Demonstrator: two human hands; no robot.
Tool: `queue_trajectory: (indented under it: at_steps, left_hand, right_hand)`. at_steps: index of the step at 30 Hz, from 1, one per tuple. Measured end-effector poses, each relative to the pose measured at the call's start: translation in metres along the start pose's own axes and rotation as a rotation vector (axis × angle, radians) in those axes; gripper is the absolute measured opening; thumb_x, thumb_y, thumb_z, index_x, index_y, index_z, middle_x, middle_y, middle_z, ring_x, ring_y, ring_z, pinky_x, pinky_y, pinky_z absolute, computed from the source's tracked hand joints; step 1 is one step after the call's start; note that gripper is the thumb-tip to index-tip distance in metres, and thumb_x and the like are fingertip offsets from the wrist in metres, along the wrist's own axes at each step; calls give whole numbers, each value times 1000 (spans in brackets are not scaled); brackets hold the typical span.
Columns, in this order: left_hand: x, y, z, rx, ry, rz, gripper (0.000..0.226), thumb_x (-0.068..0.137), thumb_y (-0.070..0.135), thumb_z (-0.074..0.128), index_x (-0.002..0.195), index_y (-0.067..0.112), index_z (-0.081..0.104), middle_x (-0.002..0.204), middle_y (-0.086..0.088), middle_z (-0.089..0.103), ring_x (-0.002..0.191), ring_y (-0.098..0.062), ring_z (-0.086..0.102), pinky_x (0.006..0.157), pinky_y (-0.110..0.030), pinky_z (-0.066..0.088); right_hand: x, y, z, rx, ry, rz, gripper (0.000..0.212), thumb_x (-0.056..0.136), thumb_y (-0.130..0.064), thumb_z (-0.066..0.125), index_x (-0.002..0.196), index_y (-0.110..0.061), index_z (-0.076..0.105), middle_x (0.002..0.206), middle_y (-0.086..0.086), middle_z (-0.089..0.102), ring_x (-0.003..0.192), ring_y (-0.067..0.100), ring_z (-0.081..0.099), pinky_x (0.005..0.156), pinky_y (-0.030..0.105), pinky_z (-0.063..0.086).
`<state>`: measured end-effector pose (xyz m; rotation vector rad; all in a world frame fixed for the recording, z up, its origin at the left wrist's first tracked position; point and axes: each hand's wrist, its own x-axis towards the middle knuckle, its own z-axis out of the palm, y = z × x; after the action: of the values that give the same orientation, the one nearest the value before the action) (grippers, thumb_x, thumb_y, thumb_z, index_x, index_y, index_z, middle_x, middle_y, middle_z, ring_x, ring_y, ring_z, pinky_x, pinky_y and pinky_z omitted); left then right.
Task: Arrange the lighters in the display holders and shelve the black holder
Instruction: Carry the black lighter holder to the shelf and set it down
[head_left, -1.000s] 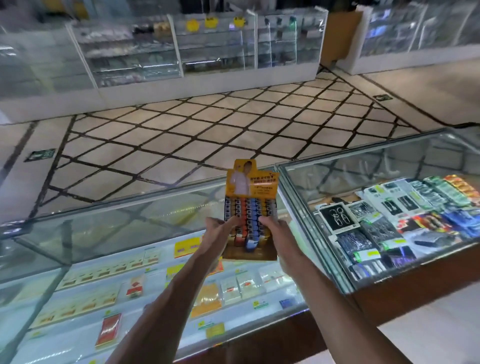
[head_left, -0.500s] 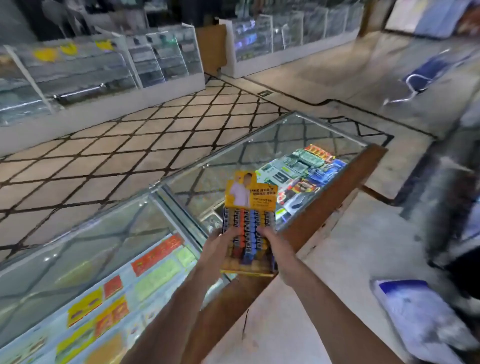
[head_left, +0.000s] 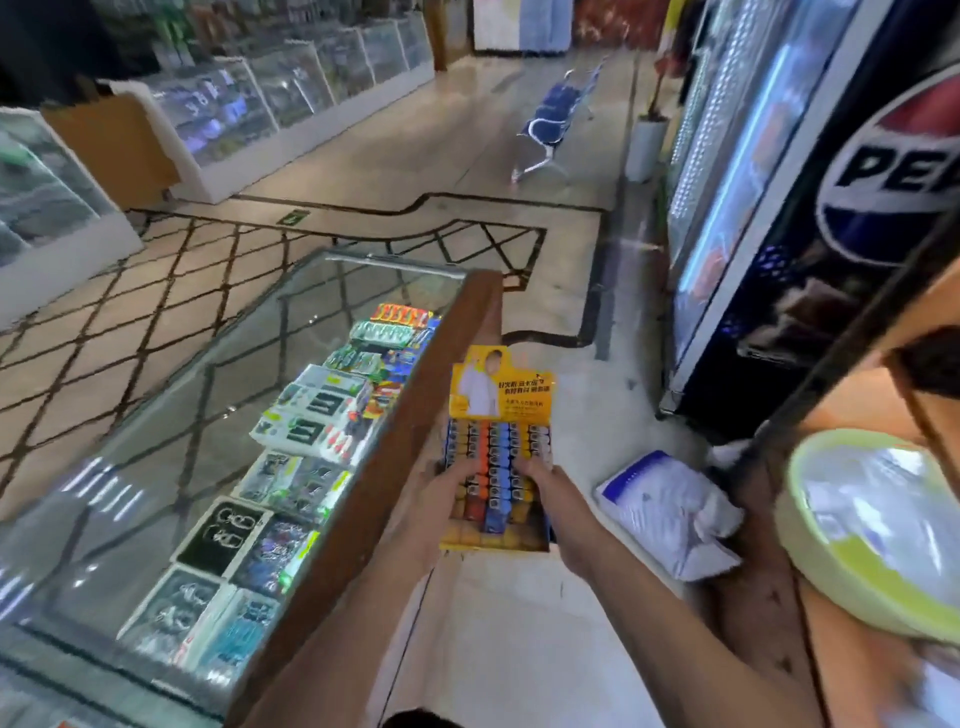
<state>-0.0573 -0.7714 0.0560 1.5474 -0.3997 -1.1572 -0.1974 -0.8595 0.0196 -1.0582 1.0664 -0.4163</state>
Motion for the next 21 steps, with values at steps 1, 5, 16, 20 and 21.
queue_trajectory:
  at_steps: [1, 5, 16, 20, 21]
  left_hand:
    - [11, 0, 17, 25, -57, -2, 22, 99, 25, 66, 118, 20, 76, 103, -7, 81, 93, -29, 78, 82, -53, 63]
    - [57, -1, 79, 137, -206, -68, 29, 96, 31, 69, 119, 15, 75, 102, -11, 80, 92, -31, 78, 85, -52, 63]
    - [189, 23, 230, 297, -616, -164, 30, 92, 31, 73, 118, 14, 72, 100, -8, 81, 90, -29, 79, 86, -50, 63]
    - [230, 33, 275, 331, -762, -165, 50, 76, 41, 80, 120, 19, 73, 108, -6, 80, 100, -29, 77, 97, -57, 57]
    - [239, 35, 285, 341, -802, -168, 49, 76, 42, 80, 120, 20, 73, 109, -5, 80, 102, -29, 76, 99, -58, 57]
  right_hand:
    - [2, -2, -17, 31, 29, 5, 52, 92, -57, 65, 132, -24, 63, 115, 1, 79, 103, 22, 78, 100, 46, 59]
    - [15, 0, -78, 128, 204, 36, 44, 98, -53, 60, 131, -24, 64, 111, -3, 80, 100, 17, 78, 84, 33, 60]
    - [62, -35, -187, 381, 622, -8, 19, 103, -37, 60, 117, -26, 70, 97, -10, 81, 80, 5, 76, 61, 17, 54]
    - [79, -54, -212, 437, 738, -48, 29, 102, -35, 62, 129, -24, 67, 111, -4, 80, 105, 18, 76, 98, 38, 58]
    - [83, -55, -217, 457, 763, -72, 32, 101, -36, 62, 131, -25, 65, 115, -3, 80, 107, 17, 76, 96, 38, 59]
